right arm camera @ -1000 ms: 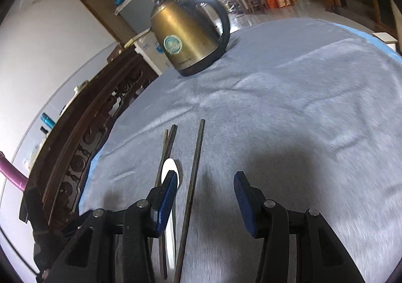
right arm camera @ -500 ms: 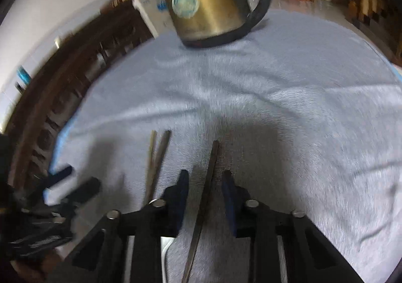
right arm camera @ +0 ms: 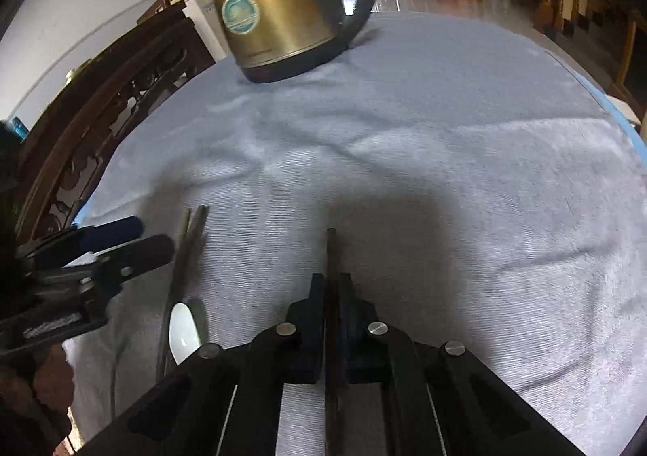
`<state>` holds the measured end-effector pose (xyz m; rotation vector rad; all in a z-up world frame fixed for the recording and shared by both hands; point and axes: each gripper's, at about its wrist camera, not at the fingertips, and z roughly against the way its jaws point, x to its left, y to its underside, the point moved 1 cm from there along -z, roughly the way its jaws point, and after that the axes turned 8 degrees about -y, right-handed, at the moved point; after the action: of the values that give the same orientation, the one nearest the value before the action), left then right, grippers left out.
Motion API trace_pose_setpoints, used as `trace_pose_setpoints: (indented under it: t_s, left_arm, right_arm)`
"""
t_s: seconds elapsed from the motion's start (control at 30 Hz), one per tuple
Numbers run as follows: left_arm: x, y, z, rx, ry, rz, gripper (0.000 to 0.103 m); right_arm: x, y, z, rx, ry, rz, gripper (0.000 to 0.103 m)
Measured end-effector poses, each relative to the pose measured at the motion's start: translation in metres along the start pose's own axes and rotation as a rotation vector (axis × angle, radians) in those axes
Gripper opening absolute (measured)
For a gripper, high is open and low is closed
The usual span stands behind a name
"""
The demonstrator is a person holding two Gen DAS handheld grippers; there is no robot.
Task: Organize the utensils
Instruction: 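Close right gripper on a dark chopstick while left gripper grasps another chopstick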
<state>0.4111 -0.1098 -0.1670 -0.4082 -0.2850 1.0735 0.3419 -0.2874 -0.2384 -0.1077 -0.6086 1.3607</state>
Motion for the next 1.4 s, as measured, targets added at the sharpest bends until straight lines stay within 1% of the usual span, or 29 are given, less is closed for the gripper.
trace_pose_setpoints:
  t_s: [0.1, 0.17, 0.3, 0.43, 0.5, 0.53, 0.6, 0.77, 0.83, 0.87, 0.9, 0.97, 1.0, 1.03, 1.07, 1.17, 1.27, 1.33, 1.4]
  left_arm:
    - [-0.004, -0.008, -0.011, 0.047, 0.014, -0.007, 0.042]
    - [-0.006, -0.009, -0.014, 0.056, 0.027, -0.013, 0.039]
    - [-0.016, -0.012, -0.015, 0.063, 0.013, -0.063, 0.039]
    - [-0.023, -0.013, -0.017, 0.071, 0.034, -0.082, 0.039]
    - [-0.028, -0.014, -0.023, 0.113, 0.044, -0.085, 0.040]
    - [-0.030, -0.014, -0.023, 0.098, 0.025, -0.091, 0.041]
    - [-0.033, -0.014, -0.025, 0.099, 0.005, -0.105, 0.043]
    - [-0.033, -0.016, -0.027, 0.085, 0.016, -0.093, 0.042]
    - [-0.032, -0.018, -0.029, 0.076, 0.002, -0.096, 0.030]
    - [-0.032, -0.018, -0.030, 0.069, -0.014, -0.103, 0.017]
    - [-0.030, -0.021, -0.031, 0.068, -0.014, -0.098, 0.011]
    - [-0.022, -0.022, -0.031, 0.082, 0.022, -0.056, 0.007]
    - [-0.019, -0.021, -0.031, 0.087, 0.026, -0.037, 0.006]
    - [-0.017, -0.021, -0.030, 0.082, 0.018, -0.027, 0.005]
    - [-0.015, -0.019, -0.025, 0.060, 0.018, -0.018, 0.006]
    - [-0.008, -0.016, -0.001, -0.016, 0.039, 0.011, 0.005]
    - [0.003, -0.016, 0.030, -0.100, 0.033, 0.048, 0.005]
    - [0.015, -0.014, 0.055, -0.157, 0.034, 0.092, 0.005]
    - [0.022, -0.007, 0.075, -0.196, 0.016, 0.117, 0.005]
  right_arm:
    - [-0.003, -0.002, 0.002, 0.007, -0.020, -0.008, 0.006]
    - [-0.003, -0.002, 0.003, 0.010, -0.021, -0.002, 0.006]
    - [-0.001, -0.004, 0.001, 0.023, -0.019, 0.004, 0.006]
    - [0.000, -0.009, -0.002, 0.053, -0.012, -0.001, 0.007]
    - [0.002, -0.011, -0.004, 0.068, 0.003, 0.009, 0.009]
    - [0.005, -0.013, -0.005, 0.079, 0.016, 0.026, 0.009]
    - [0.011, -0.015, -0.008, 0.099, 0.036, 0.061, 0.009]
    - [0.021, -0.020, -0.014, 0.156, 0.071, 0.123, 0.011]
    - [0.027, -0.022, -0.016, 0.170, 0.101, 0.171, 0.010]
    - [0.028, -0.023, -0.017, 0.175, 0.108, 0.181, 0.008]
    - [0.030, -0.024, -0.018, 0.184, 0.116, 0.190, 0.007]
    - [0.027, -0.023, -0.016, 0.183, 0.107, 0.183, 0.007]
    - [0.025, -0.023, -0.015, 0.180, 0.097, 0.172, 0.007]
    - [0.021, -0.022, -0.012, 0.174, 0.065, 0.145, 0.007]
    - [0.017, -0.022, -0.008, 0.166, 0.035, 0.115, 0.007]
    - [0.010, -0.020, 0.008, 0.122, -0.012, 0.075, 0.007]
    - [0.008, -0.020, 0.038, 0.033, -0.042, 0.068, 0.007]
    - [0.008, -0.020, 0.059, -0.025, -0.058, 0.060, 0.007]
    - [0.010, -0.016, 0.081, -0.085, -0.072, 0.056, 0.007]
